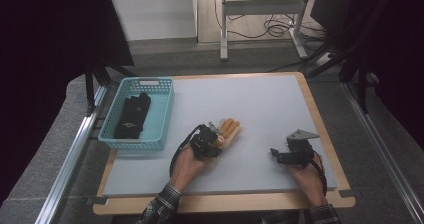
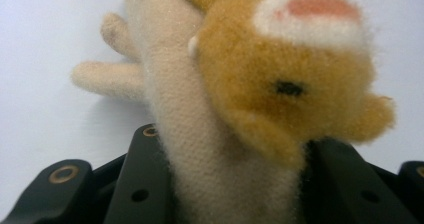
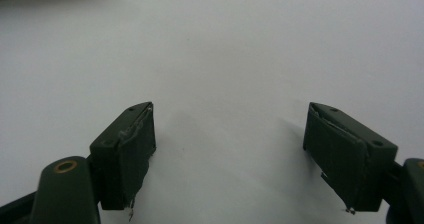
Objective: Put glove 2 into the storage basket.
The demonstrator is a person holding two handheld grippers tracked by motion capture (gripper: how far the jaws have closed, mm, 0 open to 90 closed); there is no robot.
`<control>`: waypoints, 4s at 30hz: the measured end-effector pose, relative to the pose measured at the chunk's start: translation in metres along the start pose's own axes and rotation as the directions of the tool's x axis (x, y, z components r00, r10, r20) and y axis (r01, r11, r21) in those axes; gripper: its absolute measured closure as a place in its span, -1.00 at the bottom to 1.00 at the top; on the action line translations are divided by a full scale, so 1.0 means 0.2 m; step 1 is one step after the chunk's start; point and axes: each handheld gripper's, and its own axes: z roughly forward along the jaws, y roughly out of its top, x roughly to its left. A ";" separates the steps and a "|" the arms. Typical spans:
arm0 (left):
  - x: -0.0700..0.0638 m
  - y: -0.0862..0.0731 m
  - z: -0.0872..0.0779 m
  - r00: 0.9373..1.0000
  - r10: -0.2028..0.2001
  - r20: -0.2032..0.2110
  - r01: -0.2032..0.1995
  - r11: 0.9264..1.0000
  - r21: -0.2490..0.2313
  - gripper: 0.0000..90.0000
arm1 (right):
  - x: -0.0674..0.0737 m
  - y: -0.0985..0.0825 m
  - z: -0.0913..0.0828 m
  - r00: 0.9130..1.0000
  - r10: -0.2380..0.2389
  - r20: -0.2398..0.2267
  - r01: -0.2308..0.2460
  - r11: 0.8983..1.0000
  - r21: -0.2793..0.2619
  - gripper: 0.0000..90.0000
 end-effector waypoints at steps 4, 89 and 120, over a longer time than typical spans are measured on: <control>0.04 0.03 -0.06 1.000 -0.007 -0.013 0.007 1.000 -0.008 0.39 | 0.00 0.00 0.00 1.000 0.001 -0.001 -0.001 1.000 0.000 -0.54; 1.20 -0.23 -0.43 0.842 -0.407 -0.354 0.459 0.886 0.073 0.36 | 0.00 0.00 0.00 1.000 0.004 -0.003 -0.004 1.000 0.003 -0.55; 1.21 -0.29 -0.41 0.845 -0.423 -0.329 0.439 0.898 -0.026 -0.05 | 0.00 0.00 0.00 1.000 0.004 -0.003 -0.004 1.000 0.002 -0.55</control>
